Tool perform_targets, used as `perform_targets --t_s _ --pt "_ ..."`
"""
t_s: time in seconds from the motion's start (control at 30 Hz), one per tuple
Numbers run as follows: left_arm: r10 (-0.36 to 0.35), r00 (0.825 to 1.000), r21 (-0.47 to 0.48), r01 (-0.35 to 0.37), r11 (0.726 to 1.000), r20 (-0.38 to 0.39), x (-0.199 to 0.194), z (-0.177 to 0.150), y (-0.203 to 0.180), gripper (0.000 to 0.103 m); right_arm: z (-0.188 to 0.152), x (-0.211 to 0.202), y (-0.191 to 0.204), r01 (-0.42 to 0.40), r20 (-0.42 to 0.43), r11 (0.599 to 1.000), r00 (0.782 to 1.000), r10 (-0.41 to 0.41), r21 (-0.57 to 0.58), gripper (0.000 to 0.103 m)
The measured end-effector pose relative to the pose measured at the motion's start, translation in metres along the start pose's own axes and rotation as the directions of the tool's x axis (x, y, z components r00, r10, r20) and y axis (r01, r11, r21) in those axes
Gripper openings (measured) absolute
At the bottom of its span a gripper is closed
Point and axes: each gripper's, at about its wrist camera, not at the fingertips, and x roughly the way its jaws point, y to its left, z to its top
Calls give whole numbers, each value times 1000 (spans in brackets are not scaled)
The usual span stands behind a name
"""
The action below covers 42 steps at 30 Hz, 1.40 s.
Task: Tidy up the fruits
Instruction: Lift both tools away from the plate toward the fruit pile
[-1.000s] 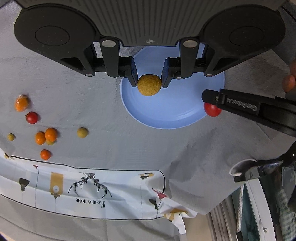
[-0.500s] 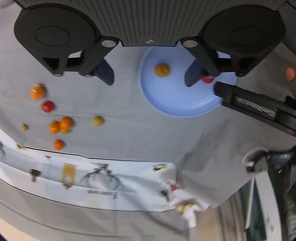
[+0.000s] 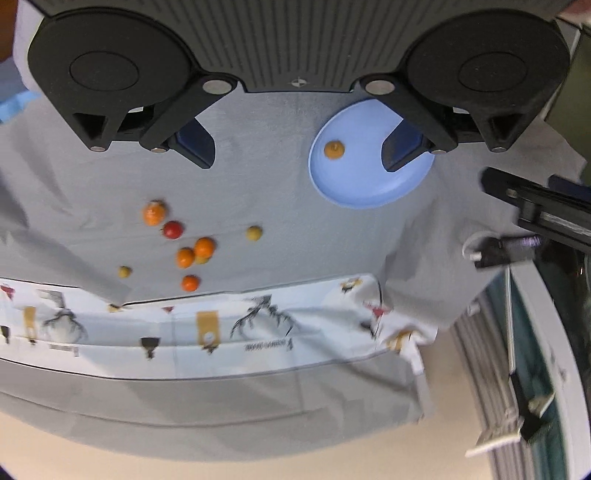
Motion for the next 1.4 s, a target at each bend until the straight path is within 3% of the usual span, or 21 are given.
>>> perform_targets --t_s 0.2,0.63,1.07,1.4 --pt "34 998 -15 -33 999 43 -33 -17 -3 103 -7 -27 -4 -2 38 1000 999 1 12 97" --pt "22 998 2 -22 1000 56 -50 -31 -9 103 -16 -52 -15 10 78 999 997 -14 45 98" --pt "34 998 26 -36 999 53 -44 -7 -26 103 -16 -35 -27 23 43 995 999 -28 97 98" --pt "32 999 74 -34 997 25 -23 33 -55 103 -8 -9 -50 58 3 987 998 -59 153 98"
